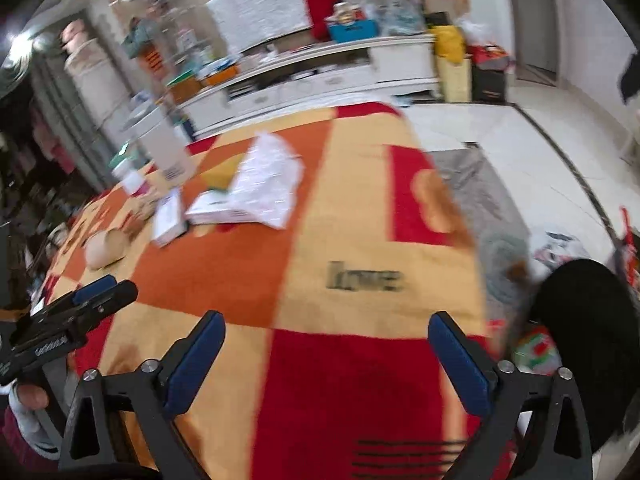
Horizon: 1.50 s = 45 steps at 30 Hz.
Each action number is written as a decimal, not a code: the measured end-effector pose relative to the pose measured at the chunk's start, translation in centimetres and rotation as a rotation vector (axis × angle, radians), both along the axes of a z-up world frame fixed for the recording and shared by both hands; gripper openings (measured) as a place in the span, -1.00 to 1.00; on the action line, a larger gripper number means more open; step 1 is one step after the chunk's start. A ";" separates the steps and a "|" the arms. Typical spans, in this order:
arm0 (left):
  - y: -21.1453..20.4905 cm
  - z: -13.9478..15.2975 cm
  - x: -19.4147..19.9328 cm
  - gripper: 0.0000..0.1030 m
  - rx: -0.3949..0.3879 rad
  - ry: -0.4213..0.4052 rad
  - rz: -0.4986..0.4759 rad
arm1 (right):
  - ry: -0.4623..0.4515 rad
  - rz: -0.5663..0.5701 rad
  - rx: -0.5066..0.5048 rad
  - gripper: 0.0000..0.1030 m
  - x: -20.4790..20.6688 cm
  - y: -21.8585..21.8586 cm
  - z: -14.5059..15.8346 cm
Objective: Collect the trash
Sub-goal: 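Move both open tools back over the table, then grasp the tan paper cup with the left tool while the right tool grasps the clear plastic bag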
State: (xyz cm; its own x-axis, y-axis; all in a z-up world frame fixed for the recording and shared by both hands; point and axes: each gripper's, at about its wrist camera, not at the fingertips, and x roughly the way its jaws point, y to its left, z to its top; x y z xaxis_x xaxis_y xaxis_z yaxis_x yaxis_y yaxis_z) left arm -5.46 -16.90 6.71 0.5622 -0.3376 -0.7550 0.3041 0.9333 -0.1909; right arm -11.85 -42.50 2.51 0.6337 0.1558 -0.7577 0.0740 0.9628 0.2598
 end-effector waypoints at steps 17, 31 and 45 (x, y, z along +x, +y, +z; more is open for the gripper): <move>14.1 0.2 5.5 0.69 -0.088 0.070 0.322 | 0.040 0.195 -0.002 0.74 6.0 8.5 -0.8; 19.4 -2.8 10.4 0.69 0.037 0.130 0.441 | 0.039 0.202 -0.004 0.74 6.0 8.0 -0.1; 21.5 -0.9 11.4 0.69 -0.203 0.140 0.381 | 0.060 0.162 0.031 0.74 7.6 6.9 -0.4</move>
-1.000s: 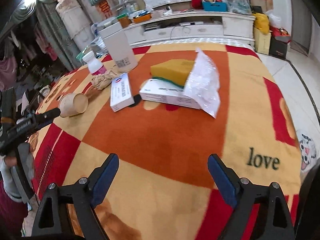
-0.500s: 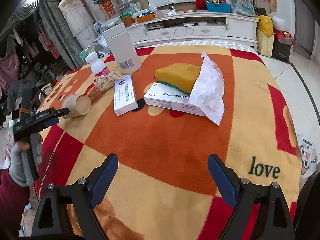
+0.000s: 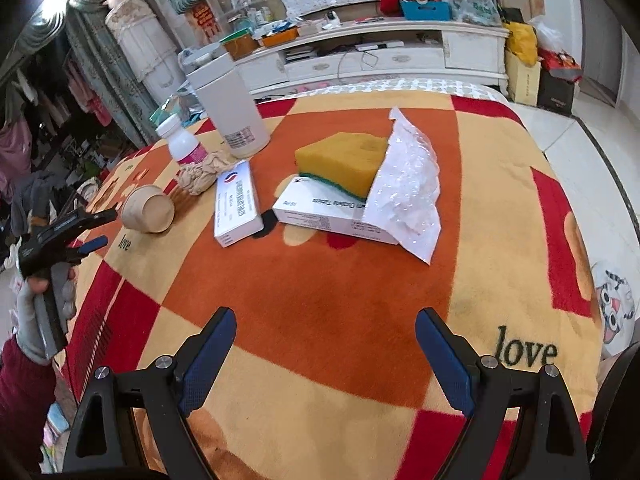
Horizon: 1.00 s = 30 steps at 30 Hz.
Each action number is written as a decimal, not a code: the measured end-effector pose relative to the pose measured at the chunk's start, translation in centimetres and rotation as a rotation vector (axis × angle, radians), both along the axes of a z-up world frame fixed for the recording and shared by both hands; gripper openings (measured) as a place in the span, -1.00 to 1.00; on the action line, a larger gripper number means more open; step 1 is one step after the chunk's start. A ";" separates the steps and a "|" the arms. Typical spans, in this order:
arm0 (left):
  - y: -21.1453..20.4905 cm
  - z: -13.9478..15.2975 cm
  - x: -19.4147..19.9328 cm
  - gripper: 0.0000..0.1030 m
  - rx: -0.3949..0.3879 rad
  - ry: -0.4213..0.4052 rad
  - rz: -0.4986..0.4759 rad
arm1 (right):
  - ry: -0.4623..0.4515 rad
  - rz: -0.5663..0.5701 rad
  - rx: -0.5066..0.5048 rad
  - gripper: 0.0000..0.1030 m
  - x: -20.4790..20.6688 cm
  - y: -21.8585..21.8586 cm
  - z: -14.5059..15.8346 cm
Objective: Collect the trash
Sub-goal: 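Grasp the tan paper cup with the left tool while the right tool grasps the clear plastic bag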
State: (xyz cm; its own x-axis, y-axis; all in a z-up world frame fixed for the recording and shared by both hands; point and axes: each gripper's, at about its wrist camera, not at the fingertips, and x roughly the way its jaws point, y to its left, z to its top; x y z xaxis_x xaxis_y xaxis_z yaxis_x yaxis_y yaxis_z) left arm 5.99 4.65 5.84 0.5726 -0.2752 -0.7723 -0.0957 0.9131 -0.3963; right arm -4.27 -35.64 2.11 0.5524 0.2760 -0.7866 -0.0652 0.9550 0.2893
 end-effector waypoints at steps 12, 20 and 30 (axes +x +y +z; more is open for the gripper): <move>-1.8 0.7 2.1 0.69 -0.034 -0.030 -0.045 | -0.021 -0.074 -0.026 0.74 1.3 -2.6 1.2; -3.7 -0.3 3.8 0.70 0.017 0.008 -0.093 | 0.026 -0.147 0.042 0.77 6.6 -5.0 0.2; -4.9 -1.1 2.4 0.52 0.040 0.001 -0.193 | 0.057 -0.161 0.209 0.76 10.9 -6.1 -3.3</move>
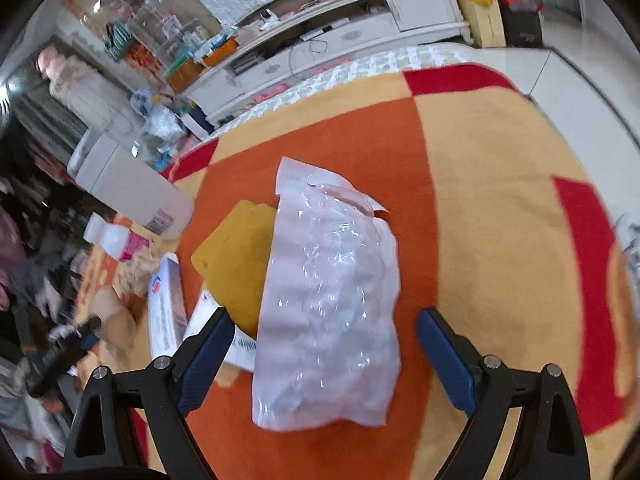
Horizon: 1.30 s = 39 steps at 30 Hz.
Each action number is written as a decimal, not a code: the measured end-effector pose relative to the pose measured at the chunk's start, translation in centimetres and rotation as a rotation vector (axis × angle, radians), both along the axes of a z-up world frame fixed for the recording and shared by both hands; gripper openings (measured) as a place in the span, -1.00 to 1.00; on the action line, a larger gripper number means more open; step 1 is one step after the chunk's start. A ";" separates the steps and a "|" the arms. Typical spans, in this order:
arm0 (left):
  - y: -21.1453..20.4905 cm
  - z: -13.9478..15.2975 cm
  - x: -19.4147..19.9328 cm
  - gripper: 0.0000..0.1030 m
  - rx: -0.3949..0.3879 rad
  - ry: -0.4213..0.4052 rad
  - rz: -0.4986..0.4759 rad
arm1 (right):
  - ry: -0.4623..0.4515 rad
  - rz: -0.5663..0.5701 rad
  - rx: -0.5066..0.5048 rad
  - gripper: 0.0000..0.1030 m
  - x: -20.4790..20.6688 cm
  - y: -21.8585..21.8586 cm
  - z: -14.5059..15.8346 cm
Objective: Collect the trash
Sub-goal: 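Grasp the tan paper cup with the left tool while the right tool grasps the clear plastic bag, then carry the paper cup and plastic bag with both tools over the black bin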
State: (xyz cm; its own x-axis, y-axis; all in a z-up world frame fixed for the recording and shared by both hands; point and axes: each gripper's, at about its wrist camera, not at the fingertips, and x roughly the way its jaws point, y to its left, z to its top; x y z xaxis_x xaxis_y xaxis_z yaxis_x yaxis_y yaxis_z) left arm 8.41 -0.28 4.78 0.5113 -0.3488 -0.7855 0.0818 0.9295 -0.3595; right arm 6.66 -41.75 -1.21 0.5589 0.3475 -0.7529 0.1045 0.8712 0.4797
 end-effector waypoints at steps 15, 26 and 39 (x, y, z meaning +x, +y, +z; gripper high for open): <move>-2.2 3.2 -6.6 -0.91 -0.045 -0.019 -0.135 | -0.129 0.098 -0.119 -0.11 -8.2 0.5 4.1; -7.4 5.2 -12.2 -0.91 -0.056 -0.046 -0.254 | -0.148 0.119 -0.179 -0.12 -15.7 0.2 4.5; -23.0 6.4 -16.1 -0.92 -0.112 -0.062 -0.540 | -0.131 -0.014 -0.215 -0.12 -22.0 -6.2 4.5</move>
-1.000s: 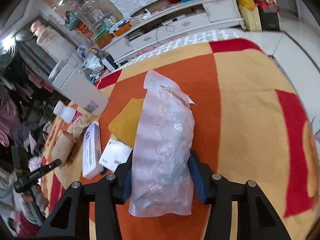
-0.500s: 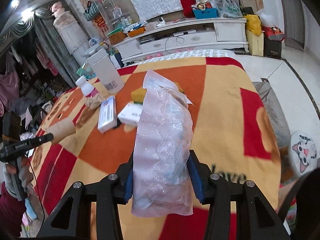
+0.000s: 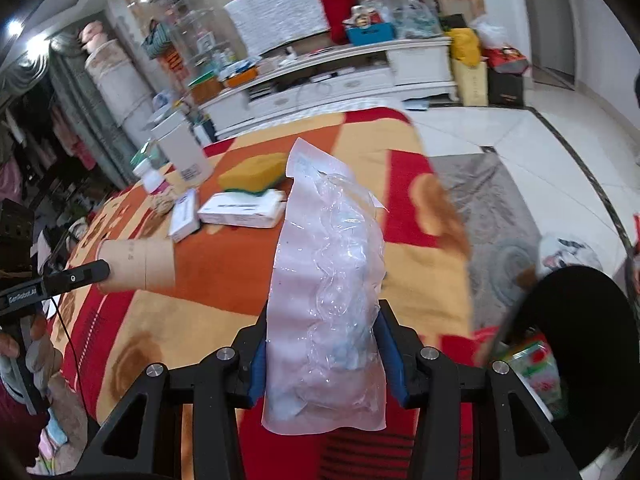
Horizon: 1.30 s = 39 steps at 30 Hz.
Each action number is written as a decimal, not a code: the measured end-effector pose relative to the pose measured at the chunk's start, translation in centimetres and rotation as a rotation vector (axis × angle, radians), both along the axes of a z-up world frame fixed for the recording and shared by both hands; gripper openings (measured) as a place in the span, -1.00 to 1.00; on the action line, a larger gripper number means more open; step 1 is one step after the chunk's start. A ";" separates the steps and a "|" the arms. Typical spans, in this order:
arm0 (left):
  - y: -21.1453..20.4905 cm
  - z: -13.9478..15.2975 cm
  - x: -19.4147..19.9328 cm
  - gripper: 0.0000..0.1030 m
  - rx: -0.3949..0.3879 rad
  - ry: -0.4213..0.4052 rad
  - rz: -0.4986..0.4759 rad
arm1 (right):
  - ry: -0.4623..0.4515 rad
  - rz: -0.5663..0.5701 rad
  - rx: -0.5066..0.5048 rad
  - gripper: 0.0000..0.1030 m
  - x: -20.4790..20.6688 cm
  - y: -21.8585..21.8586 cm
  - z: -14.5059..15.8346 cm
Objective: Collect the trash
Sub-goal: 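Carry the paper cup and plastic bag with both tools over the black bin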
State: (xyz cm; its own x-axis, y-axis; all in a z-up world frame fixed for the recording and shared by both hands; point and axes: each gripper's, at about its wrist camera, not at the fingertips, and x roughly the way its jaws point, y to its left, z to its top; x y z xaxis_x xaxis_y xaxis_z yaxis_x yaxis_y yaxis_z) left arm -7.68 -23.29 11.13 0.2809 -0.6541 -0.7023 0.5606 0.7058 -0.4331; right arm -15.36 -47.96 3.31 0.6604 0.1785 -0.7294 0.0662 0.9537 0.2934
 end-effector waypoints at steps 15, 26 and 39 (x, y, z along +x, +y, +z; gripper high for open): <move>-9.7 0.1 -2.2 -0.93 0.039 -0.031 -0.156 | 0.014 -0.131 0.019 -0.12 -4.4 -6.8 -0.6; -10.6 -1.9 -2.9 -0.36 0.148 -0.081 -0.184 | 0.009 -0.117 0.043 -0.11 -4.4 -6.6 -0.8; -15.8 0.6 -3.6 -0.91 0.079 -0.104 -0.278 | 0.032 -0.196 0.019 -0.11 -5.9 -9.8 -1.3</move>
State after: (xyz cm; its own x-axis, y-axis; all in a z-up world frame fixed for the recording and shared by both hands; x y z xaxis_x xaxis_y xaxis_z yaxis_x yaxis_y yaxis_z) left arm -11.30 -39.13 11.75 0.1720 -0.6607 -0.7306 0.7755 0.5482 -0.3132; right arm -21.29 -57.76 1.96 0.6607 0.0624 -0.7481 0.2599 0.9159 0.3059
